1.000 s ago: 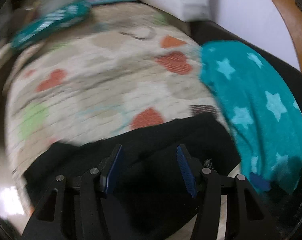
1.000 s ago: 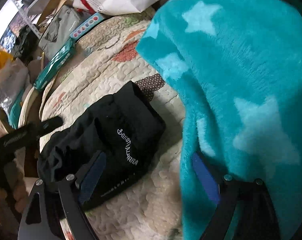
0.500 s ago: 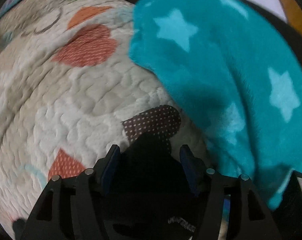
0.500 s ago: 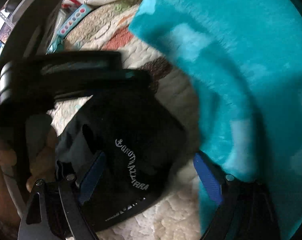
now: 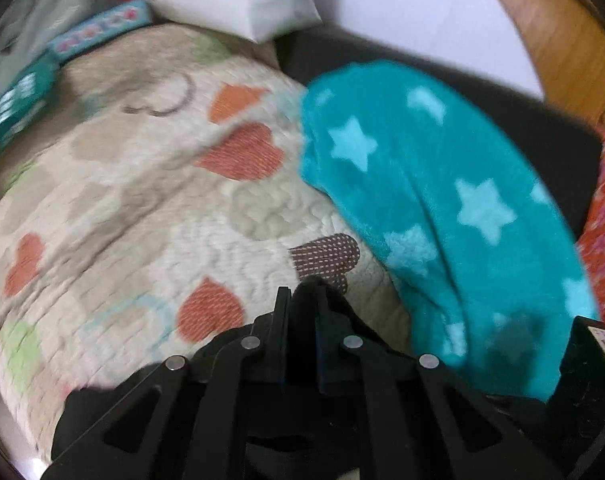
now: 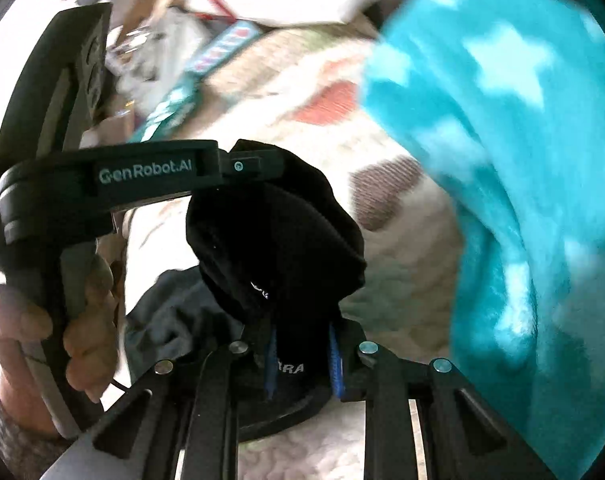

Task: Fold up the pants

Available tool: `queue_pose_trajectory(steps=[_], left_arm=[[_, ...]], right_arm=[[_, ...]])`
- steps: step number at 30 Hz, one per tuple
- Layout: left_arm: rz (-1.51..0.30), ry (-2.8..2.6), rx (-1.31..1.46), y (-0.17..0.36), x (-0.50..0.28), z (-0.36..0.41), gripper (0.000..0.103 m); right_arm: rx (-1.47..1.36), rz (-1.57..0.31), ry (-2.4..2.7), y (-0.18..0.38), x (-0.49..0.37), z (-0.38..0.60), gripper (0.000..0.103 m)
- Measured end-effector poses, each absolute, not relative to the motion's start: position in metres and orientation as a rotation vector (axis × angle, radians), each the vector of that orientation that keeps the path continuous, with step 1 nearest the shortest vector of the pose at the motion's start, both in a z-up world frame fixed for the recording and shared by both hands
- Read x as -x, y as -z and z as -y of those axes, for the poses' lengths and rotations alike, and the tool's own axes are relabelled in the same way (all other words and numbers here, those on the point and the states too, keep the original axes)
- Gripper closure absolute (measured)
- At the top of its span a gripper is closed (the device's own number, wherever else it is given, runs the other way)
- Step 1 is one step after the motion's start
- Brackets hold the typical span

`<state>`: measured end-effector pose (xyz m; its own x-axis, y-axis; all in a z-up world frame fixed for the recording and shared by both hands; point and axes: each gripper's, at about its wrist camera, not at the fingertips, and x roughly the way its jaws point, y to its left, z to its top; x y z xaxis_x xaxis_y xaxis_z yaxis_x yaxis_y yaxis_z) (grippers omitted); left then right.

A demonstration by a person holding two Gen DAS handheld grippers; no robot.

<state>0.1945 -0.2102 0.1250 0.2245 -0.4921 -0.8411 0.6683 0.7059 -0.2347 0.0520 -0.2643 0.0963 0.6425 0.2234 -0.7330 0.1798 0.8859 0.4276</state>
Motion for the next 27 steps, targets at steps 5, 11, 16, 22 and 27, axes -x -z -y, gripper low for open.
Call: queue_pose_trajectory(steps=[5, 11, 16, 22, 27], left_arm=[[-1.045, 0.732, -0.019, -0.159, -0.195, 0.124, 0.093], [-1.027, 0.628, 0.233, -0.148, -0.186, 0.014, 0.093], [-1.032, 0.549, 0.411, -0.112, -0.174, -0.059, 0.093], [-1.074, 0.425, 0.542, -0.059, -0.177, -0.111, 0.09], [-1.112, 0.374, 0.646, -0.039, -0.18, -0.143, 0.065]], right_arm=[[-0.361, -0.847, -0.147, -0.128, -0.046, 0.21, 0.082], [-0.108, -0.869, -0.302, -0.135, -0.042, 0.119, 0.082], [0.116, -0.901, -0.367, -0.109, -0.04, 0.044, 0.082], [0.43, -0.915, -0.42, -0.057, -0.025, -0.02, 0.071], [0.529, -0.912, -0.547, -0.051, 0.01, -0.036, 0.029]])
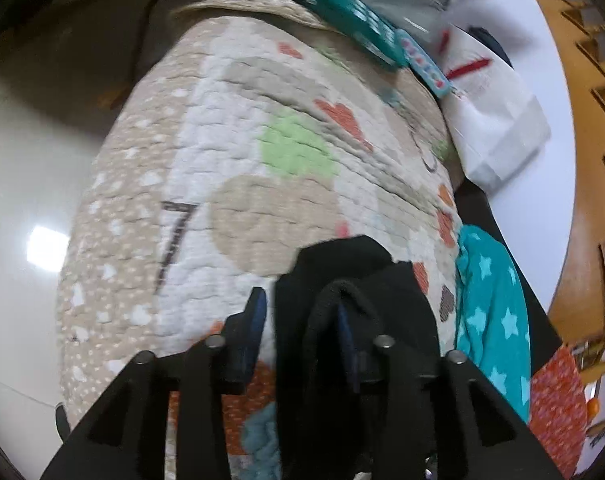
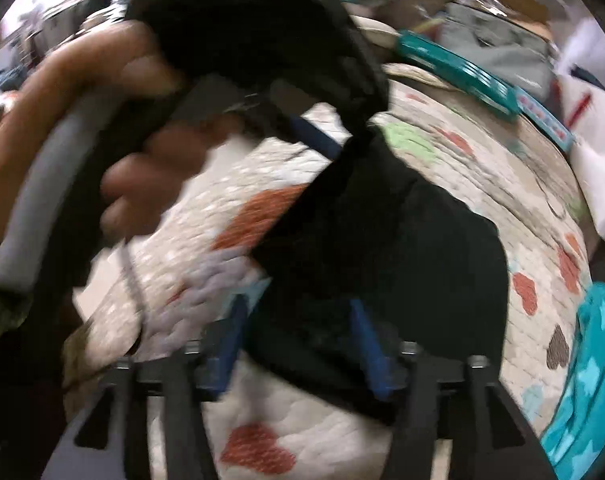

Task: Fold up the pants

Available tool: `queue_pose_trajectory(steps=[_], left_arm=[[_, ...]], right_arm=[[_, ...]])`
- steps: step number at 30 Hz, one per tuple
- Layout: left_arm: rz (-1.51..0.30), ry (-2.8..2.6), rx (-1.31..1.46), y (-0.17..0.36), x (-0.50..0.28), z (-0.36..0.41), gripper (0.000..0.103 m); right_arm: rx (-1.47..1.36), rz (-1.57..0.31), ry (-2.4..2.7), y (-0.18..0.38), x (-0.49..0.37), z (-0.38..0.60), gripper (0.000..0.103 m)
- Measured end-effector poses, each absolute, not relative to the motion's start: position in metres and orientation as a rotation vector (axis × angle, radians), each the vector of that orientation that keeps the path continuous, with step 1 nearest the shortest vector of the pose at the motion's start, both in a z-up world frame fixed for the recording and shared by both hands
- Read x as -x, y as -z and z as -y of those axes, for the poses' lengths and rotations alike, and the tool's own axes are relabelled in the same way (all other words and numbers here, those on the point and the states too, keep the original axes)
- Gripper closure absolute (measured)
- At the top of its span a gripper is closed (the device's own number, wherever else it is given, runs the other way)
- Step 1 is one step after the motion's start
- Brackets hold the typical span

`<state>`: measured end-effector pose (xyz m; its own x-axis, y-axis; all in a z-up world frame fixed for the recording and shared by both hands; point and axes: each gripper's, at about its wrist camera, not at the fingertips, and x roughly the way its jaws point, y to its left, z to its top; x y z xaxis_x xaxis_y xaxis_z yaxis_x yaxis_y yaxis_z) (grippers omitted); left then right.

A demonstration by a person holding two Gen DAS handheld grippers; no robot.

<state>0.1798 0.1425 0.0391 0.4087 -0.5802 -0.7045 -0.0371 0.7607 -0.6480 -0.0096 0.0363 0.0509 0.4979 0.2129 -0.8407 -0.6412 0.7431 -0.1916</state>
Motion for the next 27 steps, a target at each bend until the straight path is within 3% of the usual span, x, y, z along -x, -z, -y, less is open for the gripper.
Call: queue_pose_trajectory(steps=[8, 12, 17, 22, 27], left_arm=[[-1.132, 0.291, 0.637, -0.039, -0.167, -0.16, 0.046], [-1.164, 0.269, 0.778, -0.02, -0.158, -0.176, 0.046], [-1.056, 0.141, 0.874, -0.025, -0.134, -0.199, 0.046], [-0.939, 0.198, 0.738, -0.056, -0.119, -0.172, 0.045], [-1.055, 0.258, 0.583, -0.042, -0.105, -0.118, 0.044]], right_arm=[[0.516, -1.003, -0.62, -0.067, 0.034, -0.001, 0.027], [0.374, -0.95, -0.496, -0.1, 0.018, 0.039, 0.027], [0.224, -0.906, -0.304, -0.115, -0.023, 0.076, 0.027], [0.197, -0.984, -0.253, -0.082, -0.049, 0.078, 0.027], [0.197, -1.059, -0.18, -0.051, -0.054, 0.102, 0.027]])
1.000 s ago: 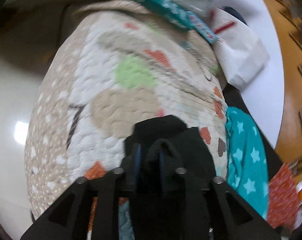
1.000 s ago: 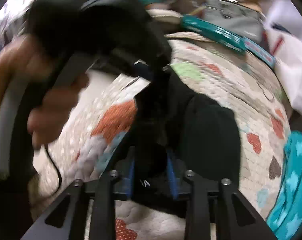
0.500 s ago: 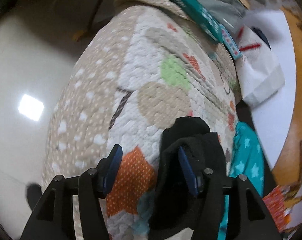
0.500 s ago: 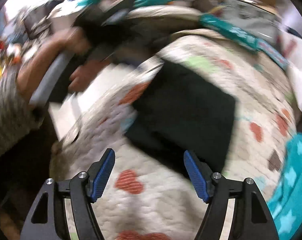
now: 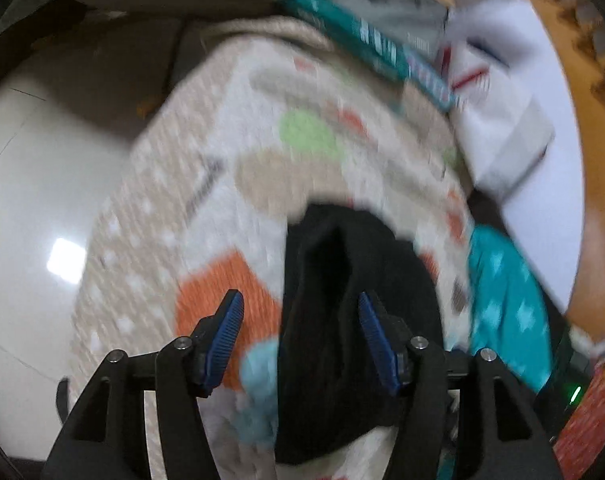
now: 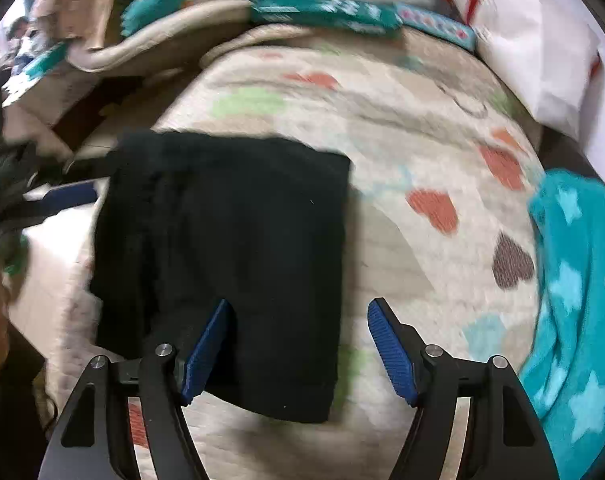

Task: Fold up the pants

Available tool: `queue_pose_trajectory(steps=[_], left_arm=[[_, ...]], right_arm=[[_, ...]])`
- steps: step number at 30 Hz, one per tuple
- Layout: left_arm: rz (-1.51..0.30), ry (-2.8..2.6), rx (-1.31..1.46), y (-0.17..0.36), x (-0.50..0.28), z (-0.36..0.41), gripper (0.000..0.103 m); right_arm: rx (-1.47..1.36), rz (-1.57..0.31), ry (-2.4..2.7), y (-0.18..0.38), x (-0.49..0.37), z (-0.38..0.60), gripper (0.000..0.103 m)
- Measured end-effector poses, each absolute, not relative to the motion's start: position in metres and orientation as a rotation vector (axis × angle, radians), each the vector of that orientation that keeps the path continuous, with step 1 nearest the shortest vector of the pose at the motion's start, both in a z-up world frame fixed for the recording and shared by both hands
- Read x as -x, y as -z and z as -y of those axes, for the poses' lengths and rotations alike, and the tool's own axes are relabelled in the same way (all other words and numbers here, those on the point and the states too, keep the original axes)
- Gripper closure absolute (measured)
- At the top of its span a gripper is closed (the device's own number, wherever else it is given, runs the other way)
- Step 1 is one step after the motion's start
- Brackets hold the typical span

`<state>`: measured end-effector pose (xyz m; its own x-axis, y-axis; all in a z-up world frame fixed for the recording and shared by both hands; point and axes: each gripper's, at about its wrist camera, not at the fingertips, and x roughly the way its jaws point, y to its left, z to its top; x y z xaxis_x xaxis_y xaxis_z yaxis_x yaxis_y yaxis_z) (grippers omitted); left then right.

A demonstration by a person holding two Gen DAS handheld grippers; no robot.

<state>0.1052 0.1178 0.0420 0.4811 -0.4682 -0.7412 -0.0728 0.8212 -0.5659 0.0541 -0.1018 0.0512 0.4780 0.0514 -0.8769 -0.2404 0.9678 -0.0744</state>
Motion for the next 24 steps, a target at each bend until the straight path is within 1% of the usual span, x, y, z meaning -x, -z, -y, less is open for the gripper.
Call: queue_pose_trajectory(steps=[4, 11, 13, 14, 15, 16, 18, 20, 24], left_arm=[[-1.144, 0.253, 0.544, -0.02, -0.103, -0.099, 0.044], [-1.064, 0.247, 0.566, -0.035, -0.111, -0.108, 0.044], [-1.061, 0.235, 0.583, -0.035, -0.123, -0.11, 0.041], [-1.07, 0.227, 0.603, -0.031, -0.129, -0.112, 0.038], [-1.088, 0.218, 0.628, -0.025, -0.133, -0.115, 0.033], [-1.134, 0.214, 0.705, -0.011, -0.136, -0.123, 0.032], [-1.132, 0.245, 0.86, 0.004, -0.136, -0.14, 0.029], [-1.143, 0.278, 0.944, 0.01, -0.14, -0.15, 0.027], [-1.119, 0.308, 1.089, 0.018, -0.136, -0.167, 0.027]], right_arm=[[0.155, -1.082, -0.169, -0.048, -0.059, 0.116, 0.021], [0.04, -1.085, -0.216, -0.052, -0.058, 0.127, 0.02], [-0.007, -1.089, -0.224, -0.052, -0.059, 0.131, 0.02], [-0.021, -1.09, -0.224, -0.052, -0.059, 0.133, 0.02], [-0.032, -1.089, -0.224, -0.053, -0.059, 0.134, 0.019], [-0.039, -1.089, -0.226, -0.053, -0.059, 0.134, 0.019], [-0.033, -1.088, -0.228, -0.053, -0.059, 0.133, 0.019], [-0.024, -1.085, -0.224, -0.052, -0.059, 0.13, 0.019], [-0.015, -1.072, -0.22, -0.053, -0.056, 0.128, 0.019]])
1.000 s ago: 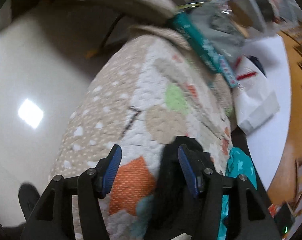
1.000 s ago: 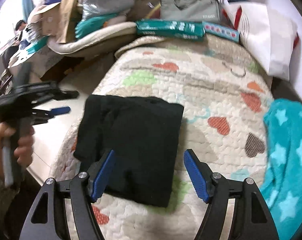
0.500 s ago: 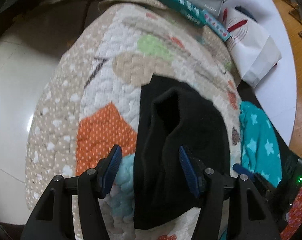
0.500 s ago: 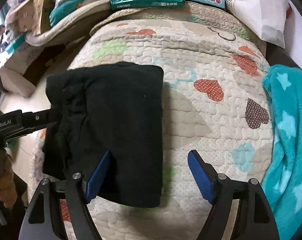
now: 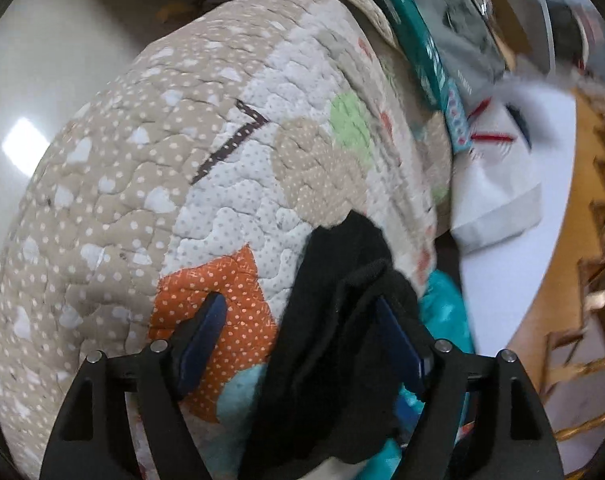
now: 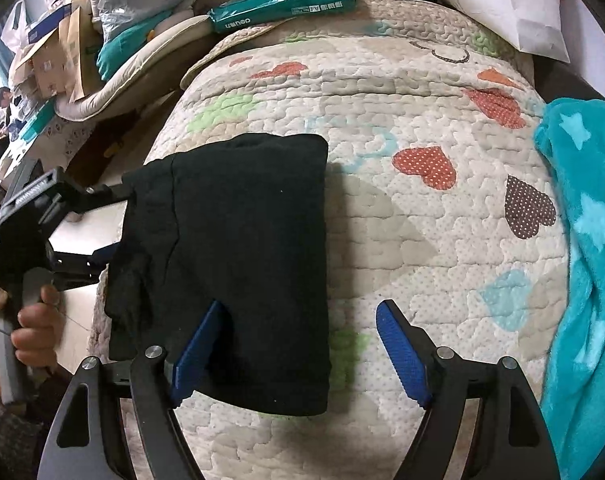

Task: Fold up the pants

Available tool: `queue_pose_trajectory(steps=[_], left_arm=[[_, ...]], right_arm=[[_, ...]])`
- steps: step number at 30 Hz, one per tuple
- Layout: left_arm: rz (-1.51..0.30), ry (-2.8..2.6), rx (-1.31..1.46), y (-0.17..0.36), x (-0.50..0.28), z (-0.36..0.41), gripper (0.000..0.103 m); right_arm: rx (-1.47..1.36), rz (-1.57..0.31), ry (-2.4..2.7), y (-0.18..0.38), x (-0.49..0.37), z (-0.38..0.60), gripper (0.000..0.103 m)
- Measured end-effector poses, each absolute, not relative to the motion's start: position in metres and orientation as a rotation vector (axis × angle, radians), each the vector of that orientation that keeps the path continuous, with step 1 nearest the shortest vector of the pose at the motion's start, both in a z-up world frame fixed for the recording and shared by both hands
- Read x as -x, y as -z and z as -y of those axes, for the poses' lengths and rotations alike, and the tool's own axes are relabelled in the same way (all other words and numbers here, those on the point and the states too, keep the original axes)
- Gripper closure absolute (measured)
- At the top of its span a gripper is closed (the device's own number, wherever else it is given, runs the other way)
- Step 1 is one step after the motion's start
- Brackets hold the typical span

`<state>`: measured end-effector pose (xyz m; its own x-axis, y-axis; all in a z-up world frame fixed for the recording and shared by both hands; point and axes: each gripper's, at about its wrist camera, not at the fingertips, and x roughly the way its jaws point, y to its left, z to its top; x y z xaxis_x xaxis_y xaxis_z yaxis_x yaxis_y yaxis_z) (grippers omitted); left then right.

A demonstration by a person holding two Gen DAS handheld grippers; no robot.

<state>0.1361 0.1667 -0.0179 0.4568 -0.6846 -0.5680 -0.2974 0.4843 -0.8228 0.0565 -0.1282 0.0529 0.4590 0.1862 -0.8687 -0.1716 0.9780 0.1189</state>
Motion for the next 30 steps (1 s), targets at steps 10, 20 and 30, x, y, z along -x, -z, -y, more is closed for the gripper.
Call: queue_pose_trajectory(steps=[10, 20, 30], left_arm=[[-1.023, 0.357, 0.782, -0.031, -0.106, -0.129, 0.027], [-1.035, 0.295, 0.475, -0.038, -0.088, -0.086, 0.027], [-1.05, 0.233, 0.406, -0.03, -0.087, -0.076, 0.026]], right_arm=[[-0.083, -1.019, -0.194, -0.066, -0.056, 0.151, 0.019], [-0.263, -1.022, -0.186, -0.055, -0.055, 0.184, 0.019], [-0.27, -1.02, -0.199, -0.053, -0.054, 0.183, 0.019]])
